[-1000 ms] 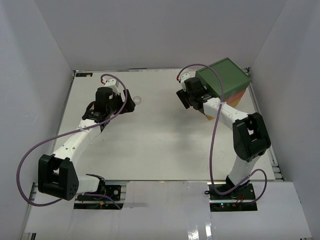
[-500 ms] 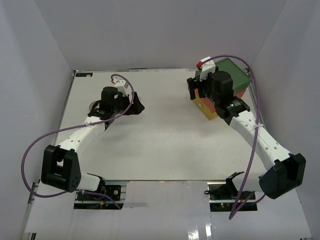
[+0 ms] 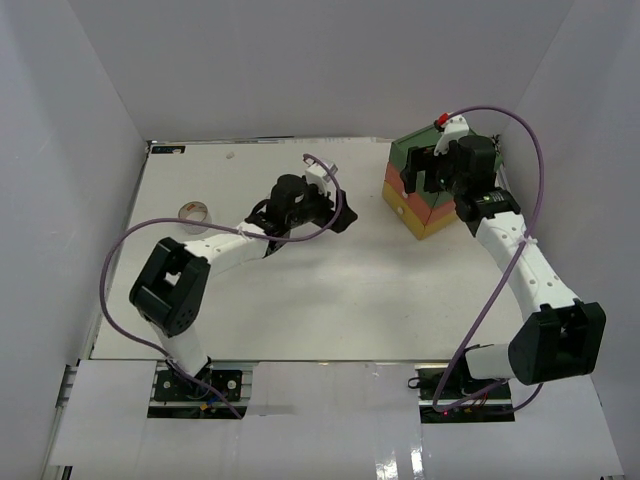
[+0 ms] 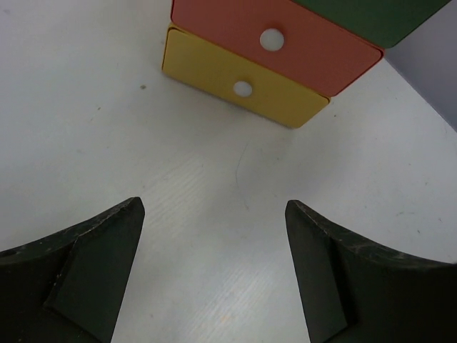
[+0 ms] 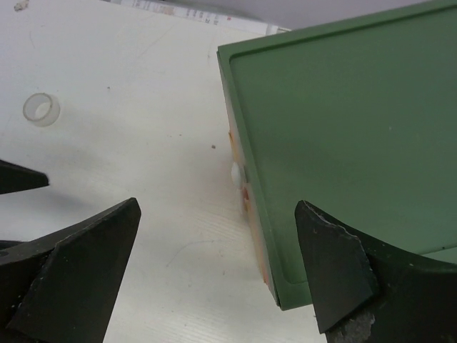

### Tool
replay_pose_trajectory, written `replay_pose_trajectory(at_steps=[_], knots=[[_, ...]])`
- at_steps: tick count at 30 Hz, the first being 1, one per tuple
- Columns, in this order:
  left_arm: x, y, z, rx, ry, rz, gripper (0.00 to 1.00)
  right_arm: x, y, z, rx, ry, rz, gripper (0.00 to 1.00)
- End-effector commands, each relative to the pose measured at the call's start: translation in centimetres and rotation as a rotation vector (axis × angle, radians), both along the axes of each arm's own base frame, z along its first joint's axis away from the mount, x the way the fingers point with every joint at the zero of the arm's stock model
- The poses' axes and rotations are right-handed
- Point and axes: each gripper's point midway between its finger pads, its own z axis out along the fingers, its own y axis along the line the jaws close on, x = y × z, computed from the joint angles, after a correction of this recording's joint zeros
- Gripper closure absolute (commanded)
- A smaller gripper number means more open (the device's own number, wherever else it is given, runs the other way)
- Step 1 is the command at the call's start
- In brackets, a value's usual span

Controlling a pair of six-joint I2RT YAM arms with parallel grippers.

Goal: Sort the stationery into containers
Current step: Open the drawer in the storage box.

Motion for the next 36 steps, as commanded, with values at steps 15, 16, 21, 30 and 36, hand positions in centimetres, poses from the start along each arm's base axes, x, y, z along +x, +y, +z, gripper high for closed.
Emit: replay_pose_trajectory(at_steps=[15,16,21,30,36], knots=[[5.2,-11.4,-2.2,-0.138,-0.289,-0.165,0.23,1.2,1.4,-2.0,0.094,0.086,0.104,0.09],[5.7,-11.8,-1.8,-0.148,-0.305,-0.166,0.23,1.3,1.5,-2.1,0.097,0.09,0.107,0.09],[6.9,-13.1,-4.7,-0.163,-0.297,-0.171,0.33,1.4,2.2,-2.4,0.12,0.108,0.137,0.1],[7.9,-15.4,-6.5,-0.219,-0.31,-0.221,0.43,1.1,3.0,-1.9,0.148,0.105,0.18,0.1],[7.3,-16.0,-6.7,-0.252,-0.348,-0.257,0.49,1.0,2.9,-2.1,0.145,0.112,0.174,0.1]])
